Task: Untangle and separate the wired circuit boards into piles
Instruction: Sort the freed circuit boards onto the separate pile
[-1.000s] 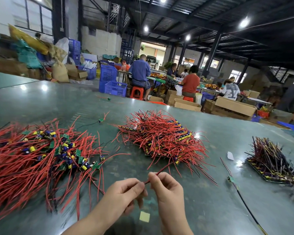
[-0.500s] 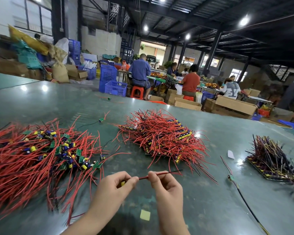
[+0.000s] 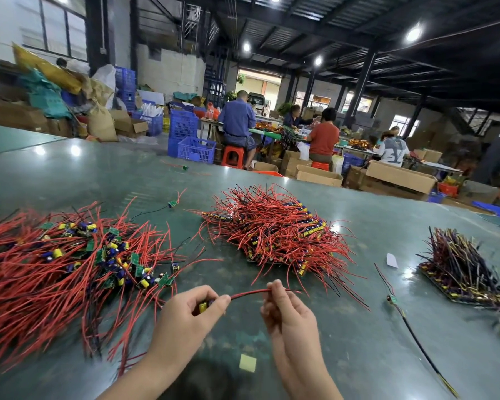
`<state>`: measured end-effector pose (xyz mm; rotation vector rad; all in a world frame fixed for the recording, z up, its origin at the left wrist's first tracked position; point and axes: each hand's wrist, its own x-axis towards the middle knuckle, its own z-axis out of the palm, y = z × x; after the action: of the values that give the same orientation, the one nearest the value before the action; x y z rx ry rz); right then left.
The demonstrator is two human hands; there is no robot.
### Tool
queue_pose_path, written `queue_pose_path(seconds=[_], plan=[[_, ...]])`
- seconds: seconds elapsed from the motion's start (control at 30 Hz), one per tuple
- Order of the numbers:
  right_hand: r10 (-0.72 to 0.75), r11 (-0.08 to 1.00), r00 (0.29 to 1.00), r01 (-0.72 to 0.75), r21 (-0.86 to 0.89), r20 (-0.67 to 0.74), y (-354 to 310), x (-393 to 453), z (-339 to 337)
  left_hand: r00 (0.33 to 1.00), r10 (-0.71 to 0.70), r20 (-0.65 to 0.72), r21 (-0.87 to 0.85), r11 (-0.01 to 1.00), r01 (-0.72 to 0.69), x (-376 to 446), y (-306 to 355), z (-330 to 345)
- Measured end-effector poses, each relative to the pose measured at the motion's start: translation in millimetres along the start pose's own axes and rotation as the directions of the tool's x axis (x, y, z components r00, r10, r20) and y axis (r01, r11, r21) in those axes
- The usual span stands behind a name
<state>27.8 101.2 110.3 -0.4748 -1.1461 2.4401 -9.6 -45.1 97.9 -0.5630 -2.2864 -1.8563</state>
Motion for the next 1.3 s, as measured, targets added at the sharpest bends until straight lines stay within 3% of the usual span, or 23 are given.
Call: queue_pose_path(seconds=[0.1, 0.2, 0.3, 0.37, 0.4, 0.43, 0.47, 0.5, 0.53, 0.6, 0.67, 0.77, 0.87, 1.0, 1.1, 1.2, 1.3], plan=[[-0.086, 0.996, 0.994, 0.085, -0.019, -0.070, -4.9, 6.0, -5.6, 1.000, 0.014, -0.024, 0.044, 0.999, -0.013, -0.1, -0.4, -0.2], [0.001, 0.985, 1.000, 0.004, 0.170, -0.026, -5.1, 6.7, -4.0, 1.000, 0.023, -0.005, 0.054, 0.998, -0.023, -2.2, 1.5, 1.5], [0.057, 0.970, 0.998, -0.054, 0.236, -0.009, -3.7, 6.9, -2.8, 0.999, 0.003, 0.039, 0.012, 1.000, -0.004, -2.5, 3.3, 0.5], [0.012, 0.983, 1.000, -0.007, 0.183, -0.022, -4.7, 8.8, -5.4, 0.991, -0.055, 0.120, -0.090, 0.994, 0.066, -1.8, 6.6, -0.7], [-0.021, 0.988, 0.999, 0.026, 0.150, -0.032, -6.3, 9.5, -6.7, 0.975, -0.131, 0.180, -0.224, 0.960, 0.170, -0.9, 7.6, -0.9], [-0.046, 0.991, 0.998, 0.050, 0.123, -0.042, -7.8, 10.3, -8.0, 0.933, -0.227, 0.278, -0.413, 0.849, 0.330, 0.9, 9.4, -1.0], [-0.053, 0.993, 0.998, 0.057, 0.104, -0.046, -9.2, 10.8, -9.2, 0.867, -0.298, 0.399, -0.579, 0.652, 0.490, 3.6, 10.3, -1.4], [-0.045, 0.995, 0.998, 0.048, 0.083, -0.047, -10.1, 11.2, -10.2, 0.807, -0.328, 0.491, -0.675, 0.442, 0.591, 6.8, 10.3, -2.3], [-0.036, 0.998, 0.998, 0.038, 0.054, -0.047, -10.2, 10.7, -10.9, 0.776, -0.334, 0.535, -0.723, 0.294, 0.625, 10.2, 8.6, -4.2], [-0.082, 0.994, 0.994, 0.076, -0.085, -0.069, -7.1, 9.3, -12.6, 0.786, -0.323, 0.527, -0.774, 0.200, 0.601, 15.3, 3.6, -7.5], [-0.238, 0.938, 0.968, 0.208, -0.279, -0.077, -3.9, 6.7, -13.2, 0.830, -0.340, 0.443, -0.823, 0.212, 0.527, 16.9, 1.5, -7.7], [-0.358, 0.854, 0.932, 0.352, -0.384, 0.060, -3.6, -1.2, -9.7, 0.863, -0.383, 0.330, -0.888, 0.184, 0.421, 17.4, 0.1, -5.2], [-0.211, 0.833, 0.954, 0.290, -0.471, 0.216, 0.5, -6.1, -1.9, 0.877, -0.365, 0.312, -0.912, 0.143, 0.384, 15.7, 2.4, -4.9], [0.052, 0.777, 0.961, 0.132, -0.615, 0.271, 11.2, -8.4, 5.3, 0.904, -0.280, 0.323, -0.885, 0.249, 0.393, 4.4, 6.2, 2.4], [0.143, 0.835, 0.963, 0.006, -0.550, 0.228, 14.6, -8.4, 6.1, 0.925, -0.221, 0.309, -0.834, 0.404, 0.376, -3.4, 9.6, 10.3], [0.150, 0.884, 0.953, -0.010, -0.468, 0.263, 16.1, -9.5, 5.0, 0.945, -0.195, 0.264, -0.802, 0.500, 0.327, -2.7, 9.5, 11.0], [0.176, 0.938, 0.937, -0.066, -0.341, 0.302, 15.1, -8.0, 2.9, 0.942, -0.179, 0.285, -0.787, 0.517, 0.337, -1.4, 9.2, 10.1]])
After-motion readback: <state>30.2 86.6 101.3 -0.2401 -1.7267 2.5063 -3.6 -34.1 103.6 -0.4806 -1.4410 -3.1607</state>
